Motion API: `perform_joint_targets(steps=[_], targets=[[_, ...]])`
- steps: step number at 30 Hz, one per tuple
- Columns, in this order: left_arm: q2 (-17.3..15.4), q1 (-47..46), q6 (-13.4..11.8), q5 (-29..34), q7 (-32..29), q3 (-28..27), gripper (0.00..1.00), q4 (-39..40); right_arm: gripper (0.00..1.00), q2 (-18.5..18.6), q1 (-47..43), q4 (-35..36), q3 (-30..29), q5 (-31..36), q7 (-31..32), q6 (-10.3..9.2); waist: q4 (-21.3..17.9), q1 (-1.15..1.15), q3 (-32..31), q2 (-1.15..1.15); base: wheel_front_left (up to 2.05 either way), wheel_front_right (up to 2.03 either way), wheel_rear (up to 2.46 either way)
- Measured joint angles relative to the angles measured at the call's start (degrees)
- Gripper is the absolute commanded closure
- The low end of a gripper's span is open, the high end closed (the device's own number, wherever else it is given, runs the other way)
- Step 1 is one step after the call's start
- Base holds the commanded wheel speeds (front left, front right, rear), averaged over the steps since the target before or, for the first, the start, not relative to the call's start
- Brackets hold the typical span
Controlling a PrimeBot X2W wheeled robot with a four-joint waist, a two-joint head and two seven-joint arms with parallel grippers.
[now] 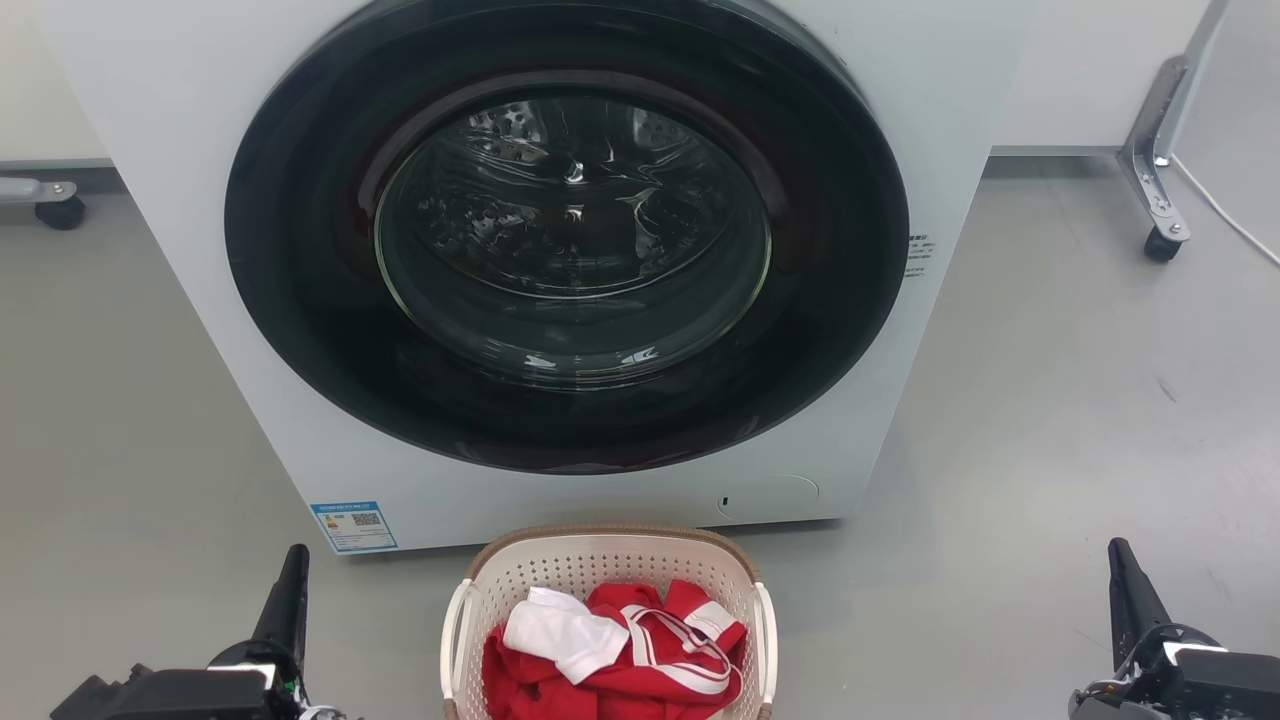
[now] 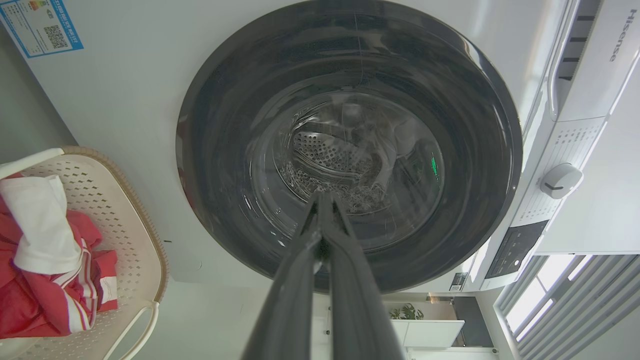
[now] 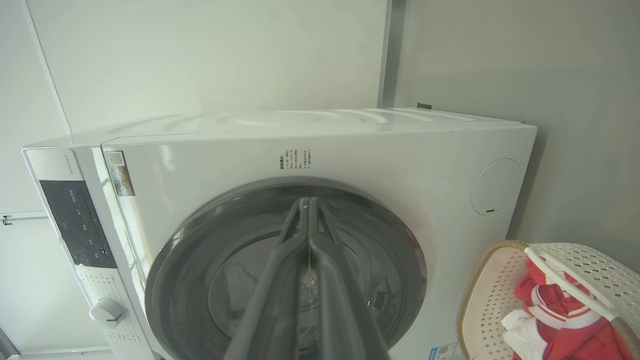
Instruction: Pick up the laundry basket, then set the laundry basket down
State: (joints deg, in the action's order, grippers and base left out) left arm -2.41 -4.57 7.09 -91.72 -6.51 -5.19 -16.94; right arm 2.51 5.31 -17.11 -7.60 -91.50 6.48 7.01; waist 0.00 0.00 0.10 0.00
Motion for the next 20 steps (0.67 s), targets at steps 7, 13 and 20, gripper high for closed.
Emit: perform_joint_targets(steps=[7,13,20], targets=[[0.00,0.00,0.01,0.00,0.00,0.00,1.00,0.00,1.00,0.00,0.00,0.00,0.00,0.00,0.00,0.02,0.00,0.00,0.00,0.00,0.00,0.00,0.00],[0.00,0.00,0.01,0.00,0.00,0.00,1.00,0.00,1.00,0.00,0.00,0.01,0.00,0.00,0.00,0.03,0.00,0.00,0.00,0.00,0.00,0.00,0.00],[0.00,0.00,0.00,0.00,0.00,0.00,1.00,0.01,1.00,0.00,0.00,0.01,0.00,0.00,0.01,0.03,0.00,0.00,0.00,0.00,0.00,0.00,0.00]])
